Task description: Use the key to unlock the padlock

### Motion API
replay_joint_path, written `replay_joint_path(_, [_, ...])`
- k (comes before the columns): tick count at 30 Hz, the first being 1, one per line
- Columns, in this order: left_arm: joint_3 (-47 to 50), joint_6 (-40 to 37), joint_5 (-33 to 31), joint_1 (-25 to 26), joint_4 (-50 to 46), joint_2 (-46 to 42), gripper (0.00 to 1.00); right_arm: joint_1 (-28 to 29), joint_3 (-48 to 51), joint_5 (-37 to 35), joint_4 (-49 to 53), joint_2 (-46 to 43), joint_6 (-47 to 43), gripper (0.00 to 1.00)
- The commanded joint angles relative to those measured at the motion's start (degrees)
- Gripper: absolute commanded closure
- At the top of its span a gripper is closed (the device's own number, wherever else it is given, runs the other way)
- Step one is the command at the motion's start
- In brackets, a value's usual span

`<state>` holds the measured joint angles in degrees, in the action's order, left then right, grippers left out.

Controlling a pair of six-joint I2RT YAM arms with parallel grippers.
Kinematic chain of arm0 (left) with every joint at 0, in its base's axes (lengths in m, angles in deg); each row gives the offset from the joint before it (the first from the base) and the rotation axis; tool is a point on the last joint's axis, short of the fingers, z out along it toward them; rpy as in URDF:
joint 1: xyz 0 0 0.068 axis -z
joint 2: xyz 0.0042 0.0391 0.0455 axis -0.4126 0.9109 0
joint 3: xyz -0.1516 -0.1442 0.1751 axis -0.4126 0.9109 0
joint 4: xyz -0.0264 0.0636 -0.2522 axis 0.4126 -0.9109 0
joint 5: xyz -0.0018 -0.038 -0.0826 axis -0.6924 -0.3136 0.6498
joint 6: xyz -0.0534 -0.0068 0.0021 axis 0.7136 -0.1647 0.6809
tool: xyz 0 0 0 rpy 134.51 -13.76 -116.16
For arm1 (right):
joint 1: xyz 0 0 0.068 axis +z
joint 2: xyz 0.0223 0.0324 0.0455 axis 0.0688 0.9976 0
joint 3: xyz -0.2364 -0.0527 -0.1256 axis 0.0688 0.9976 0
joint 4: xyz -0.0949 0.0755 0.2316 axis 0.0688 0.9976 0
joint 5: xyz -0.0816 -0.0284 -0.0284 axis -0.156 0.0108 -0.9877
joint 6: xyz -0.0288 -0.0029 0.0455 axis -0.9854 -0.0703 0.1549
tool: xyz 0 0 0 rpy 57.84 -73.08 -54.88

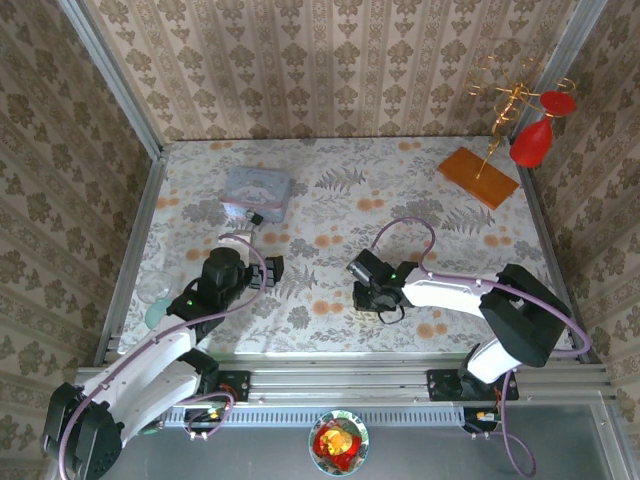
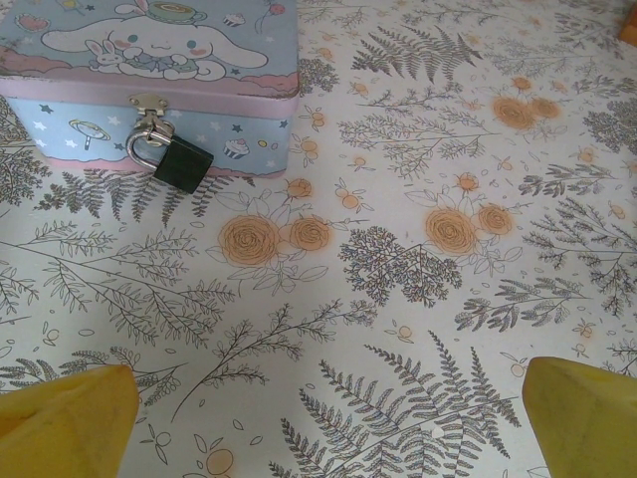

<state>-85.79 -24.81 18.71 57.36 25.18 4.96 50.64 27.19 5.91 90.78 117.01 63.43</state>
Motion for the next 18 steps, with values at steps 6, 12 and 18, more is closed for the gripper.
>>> replay_joint_path(6, [-0.36,-0.7,0.11,0.32,0.24,-0.53,0.0,2.15,-2.35,-1.26,2.42,1.8,1.62,0.84])
replay_joint_path(12, [-0.45,-0.49,0.35,0.32,0.15,-0.53,0.0,3.33,-3.23,-3.97,3.46,-0.99,0.06,0.98])
replay_joint_path(18, [1.39,0.94,4.58,0.32,3.37,-3.78,0.0,5.14,-1.06,-4.79,-6.55,-10.84,-7.75,1.0])
